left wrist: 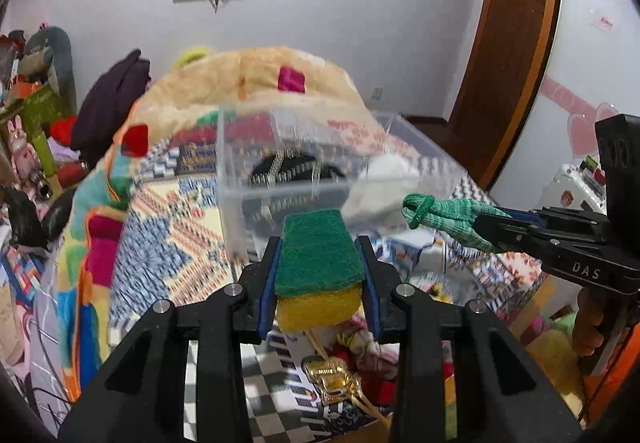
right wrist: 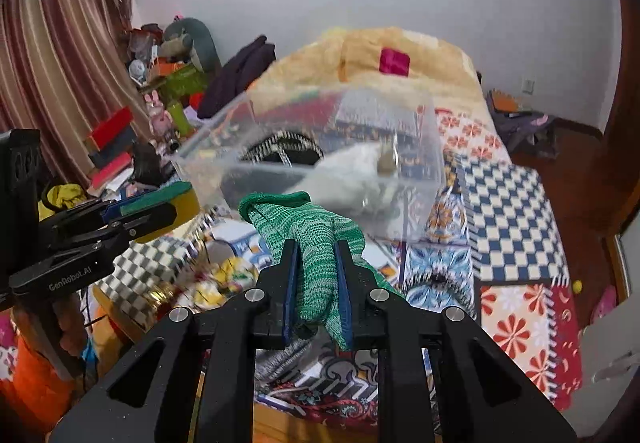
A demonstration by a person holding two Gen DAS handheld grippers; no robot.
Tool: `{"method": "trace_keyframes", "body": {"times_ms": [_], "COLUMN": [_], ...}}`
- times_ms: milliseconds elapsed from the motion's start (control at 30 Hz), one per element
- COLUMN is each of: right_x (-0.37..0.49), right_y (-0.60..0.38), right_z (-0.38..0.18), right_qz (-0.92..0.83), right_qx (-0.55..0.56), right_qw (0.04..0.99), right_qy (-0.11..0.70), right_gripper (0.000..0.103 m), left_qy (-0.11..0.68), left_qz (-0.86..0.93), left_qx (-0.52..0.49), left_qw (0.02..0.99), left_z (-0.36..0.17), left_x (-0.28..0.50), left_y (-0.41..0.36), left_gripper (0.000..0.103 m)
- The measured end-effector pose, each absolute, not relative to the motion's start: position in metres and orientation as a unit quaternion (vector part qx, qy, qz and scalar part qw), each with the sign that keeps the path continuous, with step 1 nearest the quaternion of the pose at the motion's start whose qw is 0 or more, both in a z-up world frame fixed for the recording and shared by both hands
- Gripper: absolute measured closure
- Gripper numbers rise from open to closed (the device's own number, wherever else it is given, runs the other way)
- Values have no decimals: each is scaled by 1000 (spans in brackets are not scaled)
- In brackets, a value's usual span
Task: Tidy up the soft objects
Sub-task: 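Carry the sponge and sock into the clear box and open both grippers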
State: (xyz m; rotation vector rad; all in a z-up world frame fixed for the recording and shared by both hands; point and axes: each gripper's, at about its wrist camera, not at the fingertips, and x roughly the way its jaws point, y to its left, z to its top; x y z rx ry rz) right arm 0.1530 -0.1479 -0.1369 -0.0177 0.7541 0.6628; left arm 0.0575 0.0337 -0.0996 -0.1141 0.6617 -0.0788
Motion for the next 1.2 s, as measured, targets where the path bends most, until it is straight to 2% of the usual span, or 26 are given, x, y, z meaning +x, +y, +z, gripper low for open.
{"method": "trace_keyframes", "body": {"times_ms": [333,567,1200], "right_x": [165,186,251], "right_y": [-137,-121,-70], "right_z": [-95,-86,-137], "right_qz": [315,304,282], "right_qx": [-13,-12,-64], "right_qw": [900,908,881], "right_qy": [302,286,376], "right_gripper": [87,87,87], "left_qy": [273,272,367], "left_qz": [-29,-23,-13], "left_qx": [-51,-44,-17], "left_qw": [960,961,930], "left_z": [-58,-50,-105], "left_x": [70,99,185], "left_y": [41,42,41], "left_gripper": [67,67,67]}}
